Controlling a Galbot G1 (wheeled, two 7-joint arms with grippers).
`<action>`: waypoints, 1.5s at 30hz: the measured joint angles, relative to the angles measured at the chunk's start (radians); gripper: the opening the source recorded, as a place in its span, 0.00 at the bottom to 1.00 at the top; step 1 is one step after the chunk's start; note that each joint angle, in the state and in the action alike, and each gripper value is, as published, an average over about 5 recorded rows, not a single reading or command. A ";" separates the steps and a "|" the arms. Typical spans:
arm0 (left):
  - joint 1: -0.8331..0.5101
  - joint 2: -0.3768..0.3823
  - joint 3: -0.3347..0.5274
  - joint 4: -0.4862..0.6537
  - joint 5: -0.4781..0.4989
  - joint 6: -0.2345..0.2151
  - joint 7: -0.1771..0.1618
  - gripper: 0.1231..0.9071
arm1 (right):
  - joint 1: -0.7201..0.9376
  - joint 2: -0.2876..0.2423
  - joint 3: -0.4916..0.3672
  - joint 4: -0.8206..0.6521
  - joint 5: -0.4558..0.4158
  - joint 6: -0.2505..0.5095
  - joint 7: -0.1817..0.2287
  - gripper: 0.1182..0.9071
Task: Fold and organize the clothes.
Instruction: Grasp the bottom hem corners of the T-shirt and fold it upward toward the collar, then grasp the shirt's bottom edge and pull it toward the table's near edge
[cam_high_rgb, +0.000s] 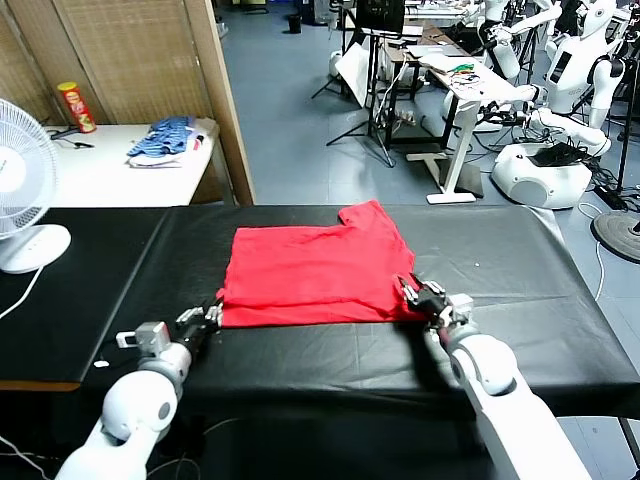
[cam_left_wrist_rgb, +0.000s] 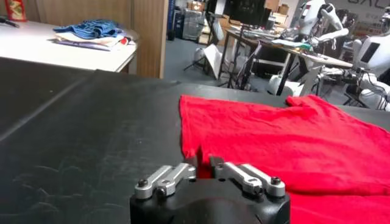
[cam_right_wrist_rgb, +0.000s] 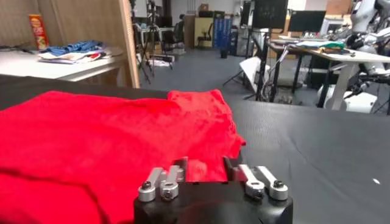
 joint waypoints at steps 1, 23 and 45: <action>0.005 0.000 0.000 -0.002 -0.002 0.003 0.001 0.79 | -0.013 0.001 0.005 0.004 -0.002 0.002 0.001 0.86; 0.052 0.009 -0.006 0.002 -0.008 0.040 0.010 0.01 | -0.136 -0.006 0.052 0.106 0.049 -0.104 0.062 0.00; 0.349 0.091 -0.091 -0.271 0.017 0.128 -0.013 0.10 | -0.447 -0.023 0.205 0.353 0.070 -0.260 0.095 0.35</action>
